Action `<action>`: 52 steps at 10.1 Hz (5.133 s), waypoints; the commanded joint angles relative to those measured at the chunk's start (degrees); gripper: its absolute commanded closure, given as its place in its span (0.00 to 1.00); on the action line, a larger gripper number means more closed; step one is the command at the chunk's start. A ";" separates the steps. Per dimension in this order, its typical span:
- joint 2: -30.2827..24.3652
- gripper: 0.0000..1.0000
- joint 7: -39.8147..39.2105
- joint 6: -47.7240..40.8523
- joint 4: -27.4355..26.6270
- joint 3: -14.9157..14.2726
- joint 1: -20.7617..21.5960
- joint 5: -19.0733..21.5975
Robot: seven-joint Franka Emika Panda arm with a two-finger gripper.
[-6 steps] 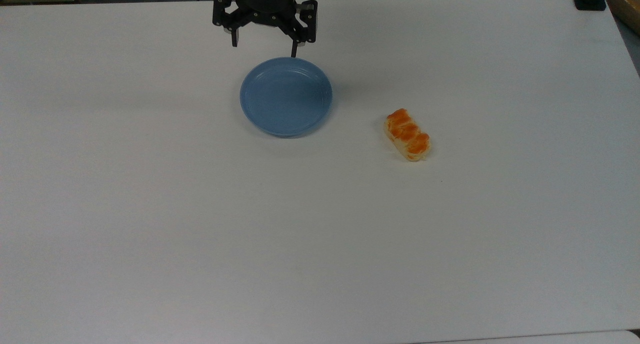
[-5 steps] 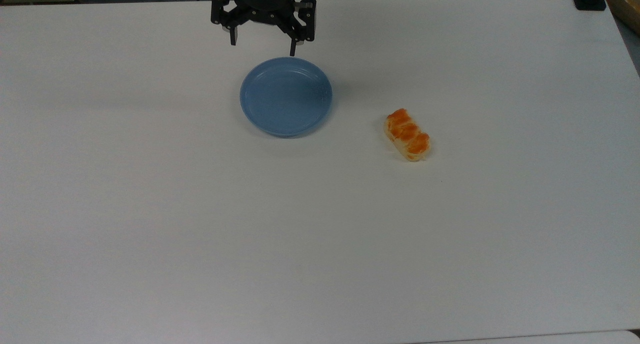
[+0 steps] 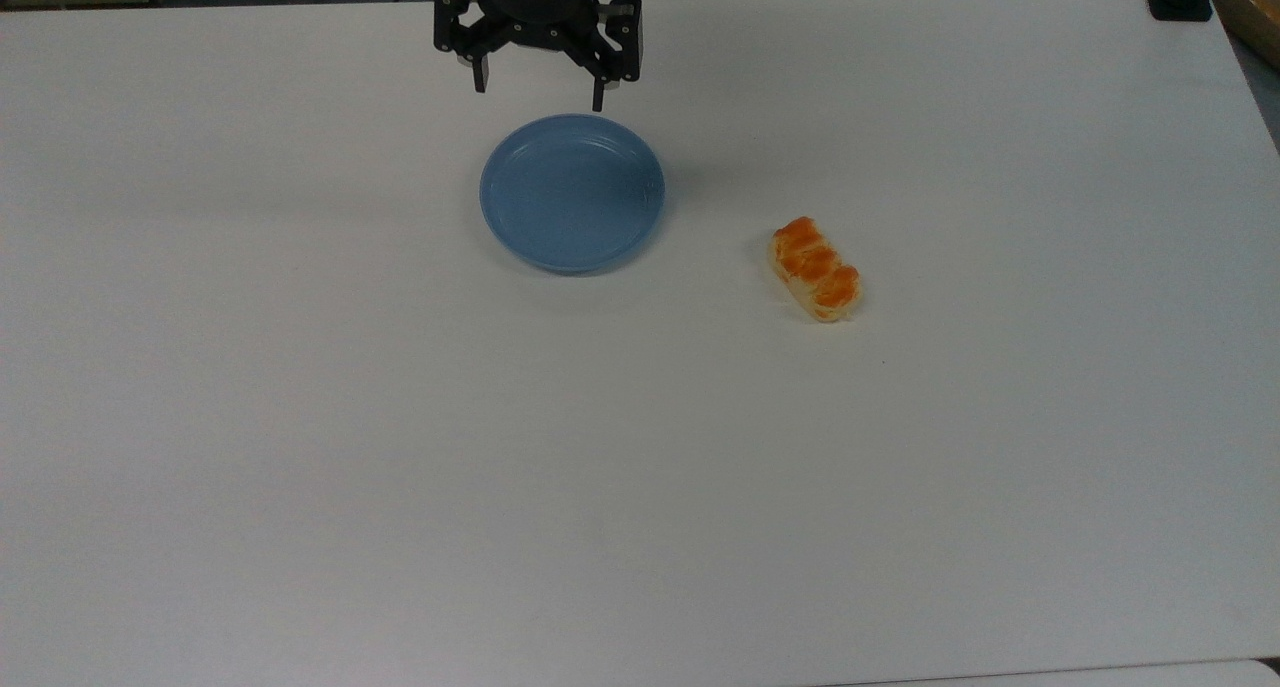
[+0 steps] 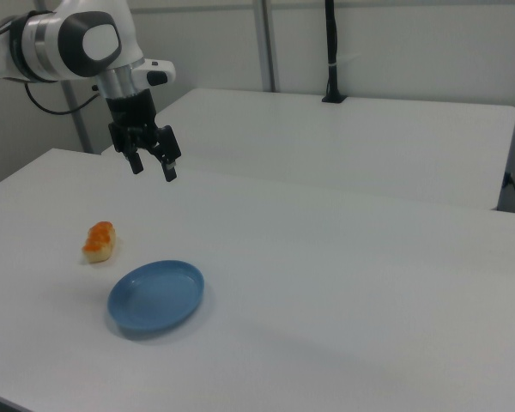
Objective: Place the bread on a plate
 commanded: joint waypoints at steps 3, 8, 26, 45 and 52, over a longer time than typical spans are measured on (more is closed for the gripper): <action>-0.34 0.00 -1.51 -0.90 -2.20 -0.61 1.43 1.60; 5.27 0.00 -1.34 6.99 -6.24 -0.60 13.09 4.76; 22.17 0.41 6.13 26.00 -1.86 0.01 22.53 -4.55; -3.22 0.00 -7.31 2.56 -11.65 -0.86 1.80 2.38; -6.49 0.00 -7.40 -2.12 -4.05 -3.94 -2.35 3.09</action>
